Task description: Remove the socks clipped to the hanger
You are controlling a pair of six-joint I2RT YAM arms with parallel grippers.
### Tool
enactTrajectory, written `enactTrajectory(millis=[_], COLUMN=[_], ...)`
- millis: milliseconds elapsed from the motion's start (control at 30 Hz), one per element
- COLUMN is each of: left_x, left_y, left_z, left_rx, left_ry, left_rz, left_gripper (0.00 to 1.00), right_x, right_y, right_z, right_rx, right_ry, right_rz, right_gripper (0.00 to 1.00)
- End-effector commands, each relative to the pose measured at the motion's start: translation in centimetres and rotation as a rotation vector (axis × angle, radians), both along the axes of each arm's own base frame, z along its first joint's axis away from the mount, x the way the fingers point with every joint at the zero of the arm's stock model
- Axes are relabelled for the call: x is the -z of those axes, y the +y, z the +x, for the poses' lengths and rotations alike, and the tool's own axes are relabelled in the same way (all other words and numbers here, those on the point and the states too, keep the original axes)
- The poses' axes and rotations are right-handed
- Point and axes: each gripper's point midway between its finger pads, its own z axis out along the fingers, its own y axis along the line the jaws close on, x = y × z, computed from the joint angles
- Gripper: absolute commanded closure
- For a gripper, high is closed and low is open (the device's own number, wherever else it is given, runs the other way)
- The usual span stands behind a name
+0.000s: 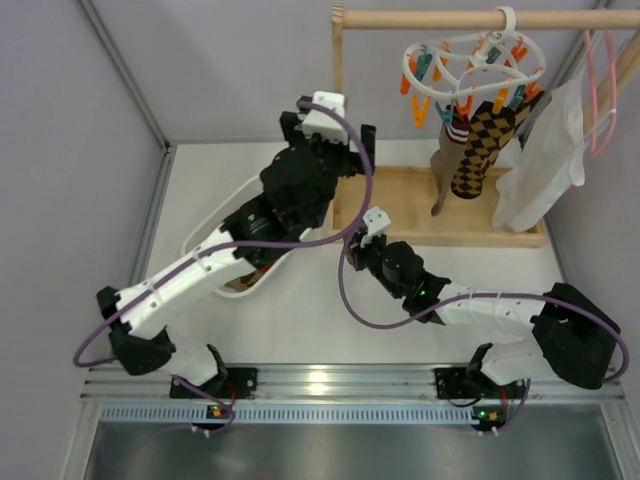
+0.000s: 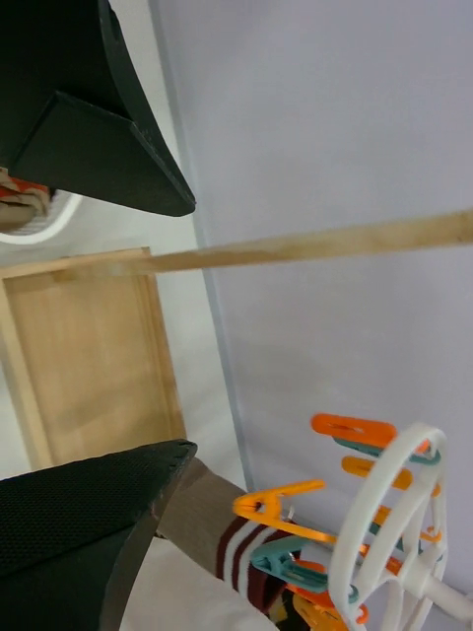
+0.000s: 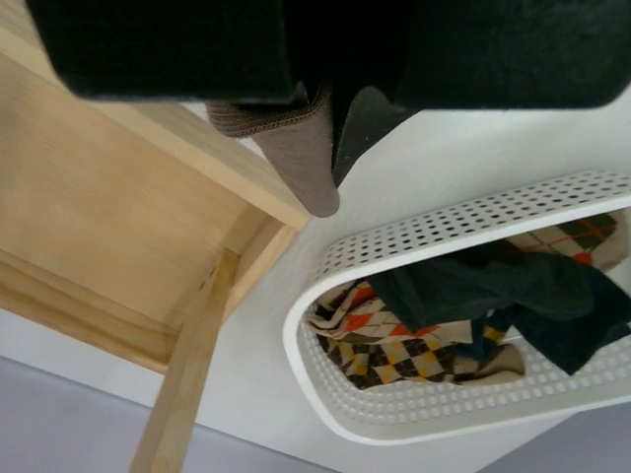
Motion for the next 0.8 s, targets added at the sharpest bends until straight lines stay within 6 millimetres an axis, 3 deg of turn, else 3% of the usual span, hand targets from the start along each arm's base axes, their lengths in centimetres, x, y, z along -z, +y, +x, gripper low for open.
enactTrajectory(millis=[0,67,100,200,267,300,333,367,400,433,467,500,533,567,600,633,667,700,733,767], left_x=[0.1,0.3,1.6,3.6,5.9,5.8,7.0,8.2,8.1,9.3,9.5,9.7,9.9,10.7,10.8,11.1,11.6,12.0,12.4,12.7], left_y=[5.8,9.6,11.2,16.5,17.9,19.9,21.0,21.5,22.9,23.6,24.1,25.1,25.6,26.2,26.9,27.3,27.6,28.0,28.2,28.2], left_z=[-2.7,-4.3,-4.8,-7.7,-8.7,-9.9,-10.5,-10.9,-11.8,-12.3,-12.7,-13.4,-13.7,-14.0,-14.5,-14.8,-15.0,-15.4,-15.6,-15.7], left_rx=[-0.093,-0.140,-0.187,-0.230,-0.233,-0.234,-0.249,-0.252,-0.248,-0.250,-0.245,-0.246,-0.246,-0.255,-0.252,-0.252,-0.247,-0.240,-0.236,-0.232], left_ry=[0.032,0.047,0.080,0.123,0.163,0.159,0.184,0.202,0.198,0.224,0.233,0.233,0.238,0.255,0.254,0.257,0.264,0.264,0.267,0.270], left_rz=[-0.114,-0.145,-0.146,-0.205,-0.220,-0.266,-0.246,-0.254,-0.289,-0.253,-0.269,-0.282,-0.279,-0.257,-0.273,-0.275,-0.268,-0.274,-0.274,-0.274], left_gripper=[0.02,0.02,0.02,0.02,0.02,0.01,0.02,0.01,0.02,0.02,0.02,0.02,0.01,0.01,0.01,0.02,0.02,0.01,0.01,0.02], right_x=[-3.6,-5.1,-5.2,-8.4,-8.2,-9.7,-9.9,-8.7,-10.7,-8.9,-8.9,-11.3,-11.0,-9.2,-11.3,-10.8,-8.6,-9.9,-9.5,-6.5], right_y=[2.2,3.3,3.6,6.2,7.8,8.7,9.4,10.4,11.5,12.7,13.6,15.0,15.8,17.3,18.6,19.3,20.5,21.4,21.9,22.6], right_z=[-2.0,-2.4,-2.6,-2.8,-2.3,-2.1,-1.7,-1.2,-0.8,-0.4,-0.1,0.0,0.1,0.6,0.8,1.1,1.8,2.5,3.1,3.9], right_rx=[-0.135,-0.189,-0.209,-0.306,-0.337,-0.358,-0.367,-0.378,-0.397,-0.435,-0.452,-0.494,-0.519,-0.545,-0.576,-0.585,-0.590,-0.591,-0.583,-0.572], right_ry=[-0.005,-0.013,-0.006,-0.018,-0.006,-0.012,-0.020,0.000,-0.022,-0.003,0.004,-0.023,-0.004,0.031,0.008,0.029,0.065,0.043,0.050,0.104], right_rz=[0.098,0.113,0.102,0.115,0.072,0.069,0.049,0.016,0.040,-0.019,-0.023,0.007,-0.008,-0.030,0.003,-0.006,-0.032,-0.016,-0.023,-0.062], right_gripper=[1.00,1.00,1.00,1.00,1.00,1.00,1.00,1.00,1.00,1.00,1.00,1.00,1.00,1.00,0.99,0.99,0.97,0.96,0.93,0.88])
